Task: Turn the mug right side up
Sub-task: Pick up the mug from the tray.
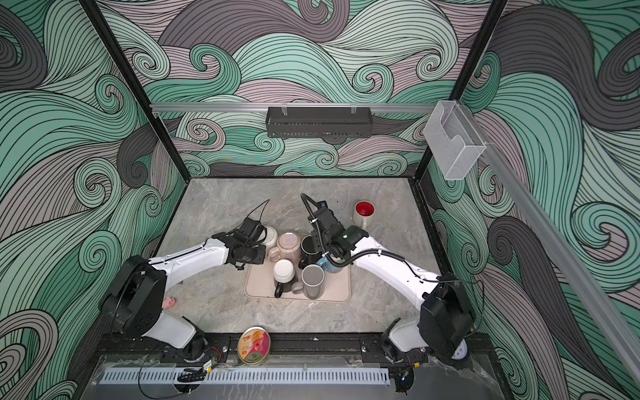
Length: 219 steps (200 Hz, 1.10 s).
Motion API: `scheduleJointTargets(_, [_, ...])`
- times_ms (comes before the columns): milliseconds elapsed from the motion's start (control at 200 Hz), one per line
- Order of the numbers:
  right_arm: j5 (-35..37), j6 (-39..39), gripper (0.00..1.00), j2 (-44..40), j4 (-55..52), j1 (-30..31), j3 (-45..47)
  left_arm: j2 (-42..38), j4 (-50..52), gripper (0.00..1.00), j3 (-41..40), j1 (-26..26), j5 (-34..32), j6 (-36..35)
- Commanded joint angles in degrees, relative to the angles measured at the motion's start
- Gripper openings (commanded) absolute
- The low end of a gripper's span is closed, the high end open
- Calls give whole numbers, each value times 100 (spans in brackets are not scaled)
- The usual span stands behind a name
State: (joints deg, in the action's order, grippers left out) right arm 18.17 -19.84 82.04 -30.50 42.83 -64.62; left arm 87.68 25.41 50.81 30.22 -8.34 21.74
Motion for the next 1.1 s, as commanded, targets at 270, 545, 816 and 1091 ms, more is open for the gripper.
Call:
scheduleJointTargets(270, [29,-108,42,-153,-9,59,90,-49,-42,40,202,54,-206,50])
scheduleJointTargets(545, [52,-114,42,-153,-2,94,90,-183,-115,40,176,63,-277,11])
scheduleJointTargets(816, [53,-116,41,-145,-10,106,80,-130,-234,37,190,78,-255,-16])
scheduleJointTargets(1091, [54,-116,40,-162,-4,120,81,-132,-294,29,171,72,-316,31])
